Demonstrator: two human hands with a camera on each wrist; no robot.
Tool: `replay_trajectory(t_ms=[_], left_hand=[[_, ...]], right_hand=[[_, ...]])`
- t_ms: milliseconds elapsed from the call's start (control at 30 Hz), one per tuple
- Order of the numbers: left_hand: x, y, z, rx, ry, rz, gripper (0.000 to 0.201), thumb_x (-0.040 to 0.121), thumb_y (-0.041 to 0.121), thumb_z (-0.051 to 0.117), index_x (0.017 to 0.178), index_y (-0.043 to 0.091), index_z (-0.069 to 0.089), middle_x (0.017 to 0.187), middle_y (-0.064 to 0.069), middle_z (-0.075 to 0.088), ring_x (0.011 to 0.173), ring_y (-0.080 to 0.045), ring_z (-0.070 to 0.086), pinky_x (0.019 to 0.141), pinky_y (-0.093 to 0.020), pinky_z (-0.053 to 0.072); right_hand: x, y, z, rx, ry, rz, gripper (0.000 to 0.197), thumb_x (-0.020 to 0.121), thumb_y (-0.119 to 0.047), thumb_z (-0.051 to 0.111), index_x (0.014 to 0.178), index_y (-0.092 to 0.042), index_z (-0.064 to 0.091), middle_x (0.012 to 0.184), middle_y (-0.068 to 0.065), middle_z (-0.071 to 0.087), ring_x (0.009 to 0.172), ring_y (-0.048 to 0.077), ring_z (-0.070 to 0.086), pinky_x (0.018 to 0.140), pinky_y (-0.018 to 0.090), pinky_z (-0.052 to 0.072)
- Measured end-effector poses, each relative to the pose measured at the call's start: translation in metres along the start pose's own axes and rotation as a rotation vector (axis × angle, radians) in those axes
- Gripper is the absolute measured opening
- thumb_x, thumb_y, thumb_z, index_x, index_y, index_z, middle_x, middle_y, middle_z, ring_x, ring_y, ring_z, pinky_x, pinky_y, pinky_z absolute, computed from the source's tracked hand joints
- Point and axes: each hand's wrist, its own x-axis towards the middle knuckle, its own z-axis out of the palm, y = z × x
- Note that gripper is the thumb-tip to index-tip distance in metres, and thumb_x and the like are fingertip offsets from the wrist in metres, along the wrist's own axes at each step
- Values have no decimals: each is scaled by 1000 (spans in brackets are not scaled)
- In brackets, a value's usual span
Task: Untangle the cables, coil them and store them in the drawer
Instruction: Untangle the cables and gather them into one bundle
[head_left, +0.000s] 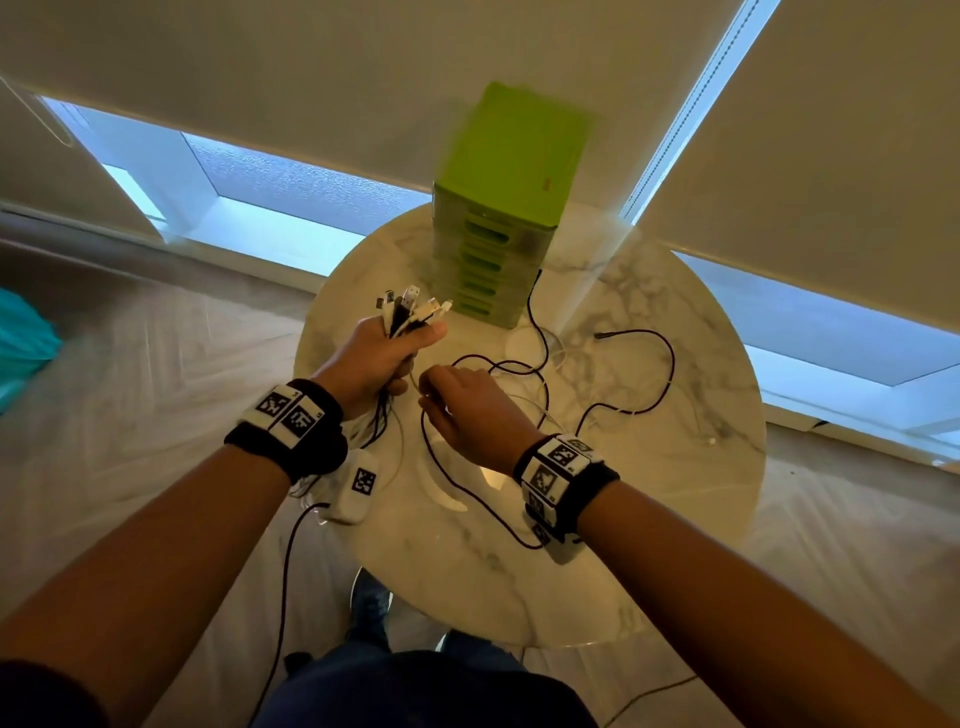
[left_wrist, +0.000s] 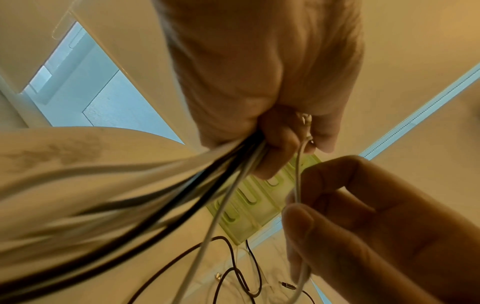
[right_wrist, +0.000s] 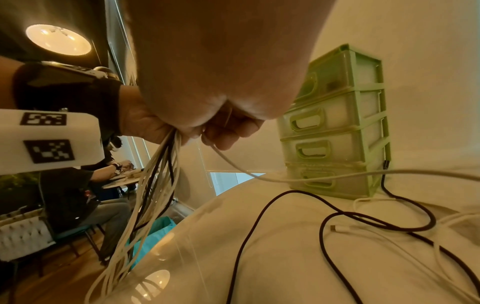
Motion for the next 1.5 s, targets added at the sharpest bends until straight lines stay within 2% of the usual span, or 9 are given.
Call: replay_trajectory(t_ms=[433, 533, 600, 667, 767, 1000, 1167, 1333, 1500], left_hand=[[1, 20, -38, -73, 124, 137, 24, 104, 47, 53, 90, 28, 58, 80, 6, 49, 70, -10, 44, 61, -31, 43], [5, 30, -55, -207, 141, 135, 30, 105, 46, 50, 84, 25, 53, 65, 9, 44, 65, -8, 51, 75, -45, 60], [3, 38, -65, -327, 134, 140, 29, 104, 47, 51, 84, 28, 48, 61, 9, 31, 54, -8, 36, 62, -38, 60], [1, 45, -75, -340, 150, 167, 33, 105, 48, 51, 80, 28, 43, 62, 8, 25, 51, -8, 24, 46, -23, 37], [1, 48, -84, -252, 138, 196, 40, 104, 49, 52, 73, 29, 37, 60, 10, 27, 49, -6, 20, 46, -21, 17], [0, 37, -51, 23, 15, 209, 36, 102, 56, 51, 91, 25, 67, 85, 7, 60, 55, -7, 34, 47, -23, 28], [2, 30, -41, 110, -87, 184, 43, 97, 63, 55, 94, 21, 66, 68, -4, 42, 55, -12, 34, 48, -27, 29], [3, 41, -42, 87, -70, 174, 33, 101, 56, 53, 88, 25, 56, 59, 8, 41, 51, -8, 33, 47, -25, 27], [3, 65, -49, -233, 31, 145, 32, 102, 49, 56, 78, 28, 52, 59, 6, 31, 47, -7, 22, 45, -20, 16]], right_hand=[[3, -8, 12, 133, -350, 229, 28, 107, -33, 44, 112, -15, 65, 103, 1, 72, 93, 18, 65, 84, 31, 49], [-14, 9, 20, 68, -545, 327, 28, 108, -32, 40, 114, -18, 64, 103, -2, 70, 96, 20, 63, 89, 34, 49], [-26, 21, 20, 82, -581, 435, 26, 108, -27, 40, 114, -19, 63, 95, -6, 67, 93, 19, 63, 92, 37, 50], [-33, 30, 13, 120, -535, 548, 28, 108, -28, 39, 116, -17, 63, 90, -5, 66, 90, 21, 64, 88, 35, 50], [-28, 28, -4, 103, -334, 524, 32, 108, -40, 37, 111, -18, 59, 95, 0, 65, 87, 22, 62, 85, 41, 50], [28, -39, -44, 208, 34, 261, 27, 109, -32, 36, 103, -14, 55, 86, -3, 57, 78, 11, 50, 71, 27, 40], [39, -46, -47, 179, 144, 176, 29, 109, -30, 40, 126, -17, 59, 110, -5, 65, 96, 3, 54, 81, 5, 38], [22, -29, -52, 183, 46, 291, 34, 108, -36, 40, 95, -13, 62, 81, -7, 59, 76, -3, 52, 68, 8, 37], [-22, 12, -46, 145, -62, 446, 34, 109, -42, 31, 95, -22, 55, 79, -10, 59, 76, 10, 56, 75, 29, 43]])
